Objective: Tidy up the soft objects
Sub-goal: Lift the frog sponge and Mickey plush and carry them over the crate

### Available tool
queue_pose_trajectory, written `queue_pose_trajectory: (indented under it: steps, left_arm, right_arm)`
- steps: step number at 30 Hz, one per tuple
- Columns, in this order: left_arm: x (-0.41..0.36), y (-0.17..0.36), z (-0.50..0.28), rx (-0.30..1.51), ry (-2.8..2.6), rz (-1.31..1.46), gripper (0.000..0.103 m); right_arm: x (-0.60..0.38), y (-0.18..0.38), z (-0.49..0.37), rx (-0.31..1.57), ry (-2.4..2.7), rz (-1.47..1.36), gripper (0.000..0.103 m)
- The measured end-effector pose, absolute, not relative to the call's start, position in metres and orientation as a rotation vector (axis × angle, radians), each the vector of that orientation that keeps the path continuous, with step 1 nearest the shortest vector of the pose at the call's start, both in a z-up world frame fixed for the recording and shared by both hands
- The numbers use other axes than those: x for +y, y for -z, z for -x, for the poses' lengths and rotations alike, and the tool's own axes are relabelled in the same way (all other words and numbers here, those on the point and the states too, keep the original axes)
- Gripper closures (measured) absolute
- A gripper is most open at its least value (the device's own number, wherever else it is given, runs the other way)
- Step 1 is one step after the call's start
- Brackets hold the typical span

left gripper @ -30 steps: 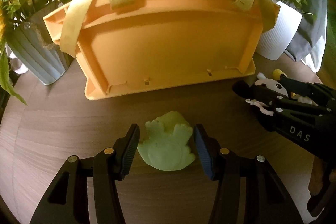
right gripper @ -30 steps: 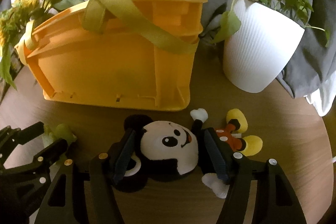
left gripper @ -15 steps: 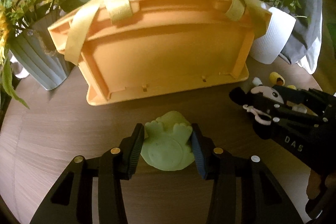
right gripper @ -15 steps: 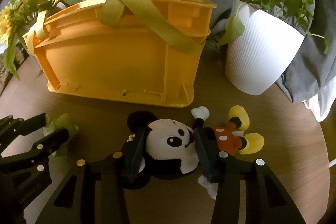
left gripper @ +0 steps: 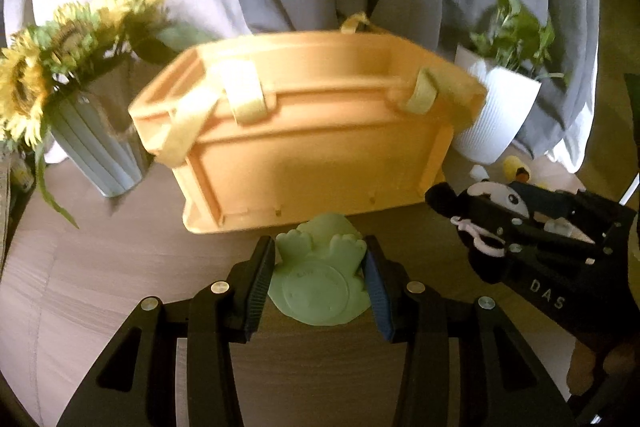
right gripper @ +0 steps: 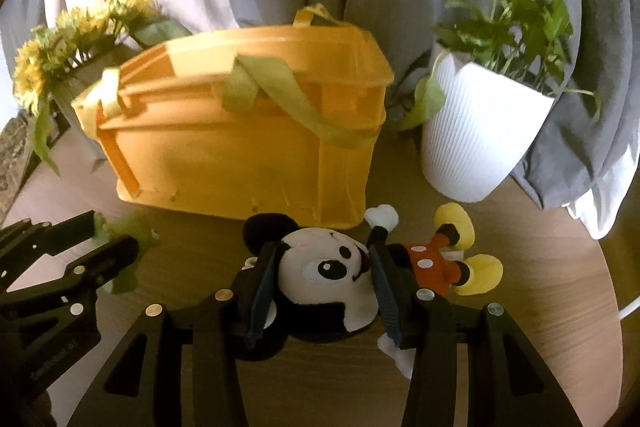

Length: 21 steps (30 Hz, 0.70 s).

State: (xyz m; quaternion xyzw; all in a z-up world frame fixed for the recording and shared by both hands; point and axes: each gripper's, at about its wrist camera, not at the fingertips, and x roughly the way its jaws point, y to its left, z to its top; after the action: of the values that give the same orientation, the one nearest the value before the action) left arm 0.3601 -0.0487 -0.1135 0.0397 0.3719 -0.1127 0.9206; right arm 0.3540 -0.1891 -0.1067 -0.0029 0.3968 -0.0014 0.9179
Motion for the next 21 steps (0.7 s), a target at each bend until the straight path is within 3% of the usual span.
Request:
queue_pose_trajectory:
  steps: [21]
  left_arm:
    - [-0.029,0.040,-0.331,0.550,0.196,-0.037,0.059]
  right_arm:
    - [-0.171,0.032,-0.328,0.611,-0.042,-0.002,0.056]
